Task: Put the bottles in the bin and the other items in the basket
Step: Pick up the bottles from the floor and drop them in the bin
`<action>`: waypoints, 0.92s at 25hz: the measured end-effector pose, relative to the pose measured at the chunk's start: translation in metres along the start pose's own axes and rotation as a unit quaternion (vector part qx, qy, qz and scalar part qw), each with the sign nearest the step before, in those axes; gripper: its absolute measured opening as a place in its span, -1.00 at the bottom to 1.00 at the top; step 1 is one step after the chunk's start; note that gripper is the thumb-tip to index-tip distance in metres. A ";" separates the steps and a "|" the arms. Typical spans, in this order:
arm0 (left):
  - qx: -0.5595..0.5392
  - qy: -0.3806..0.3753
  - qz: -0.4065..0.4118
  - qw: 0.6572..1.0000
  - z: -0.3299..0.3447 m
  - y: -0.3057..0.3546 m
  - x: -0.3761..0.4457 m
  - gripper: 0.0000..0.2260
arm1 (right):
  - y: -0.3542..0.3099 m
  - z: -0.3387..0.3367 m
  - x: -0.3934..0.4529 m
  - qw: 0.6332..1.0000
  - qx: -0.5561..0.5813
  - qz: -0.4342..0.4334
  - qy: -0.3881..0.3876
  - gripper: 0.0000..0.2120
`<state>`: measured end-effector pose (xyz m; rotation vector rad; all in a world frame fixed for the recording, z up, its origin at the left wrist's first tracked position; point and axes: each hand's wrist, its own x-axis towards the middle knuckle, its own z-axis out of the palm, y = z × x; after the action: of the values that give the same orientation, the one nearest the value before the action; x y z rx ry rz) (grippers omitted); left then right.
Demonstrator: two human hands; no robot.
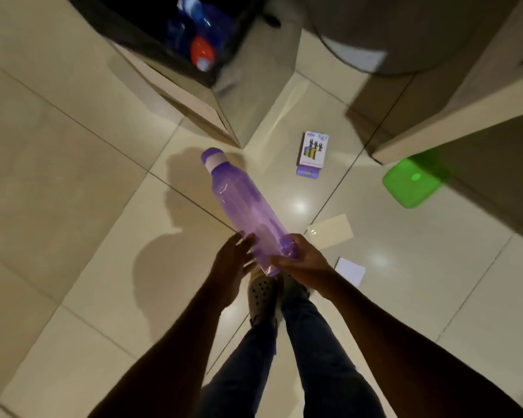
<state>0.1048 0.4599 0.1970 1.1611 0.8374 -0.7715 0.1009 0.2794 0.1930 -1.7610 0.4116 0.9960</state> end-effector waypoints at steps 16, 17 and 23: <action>0.364 0.235 0.255 0.865 0.076 0.226 -0.112 -0.58 | -0.240 -0.080 -0.096 0.977 0.124 -0.035 0.172 -0.39; 0.451 0.245 0.267 0.816 0.068 0.237 -0.092 -0.51 | -0.250 -0.084 -0.081 0.974 0.138 -0.036 0.179 -0.42; 0.729 0.140 0.280 0.609 0.023 0.278 0.010 -0.34 | -0.312 -0.091 0.021 0.971 0.118 -0.015 0.207 -0.44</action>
<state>0.3527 0.4992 0.3186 2.8931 -0.2173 -0.6480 0.3635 0.3312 0.3782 -1.7454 0.7332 0.5269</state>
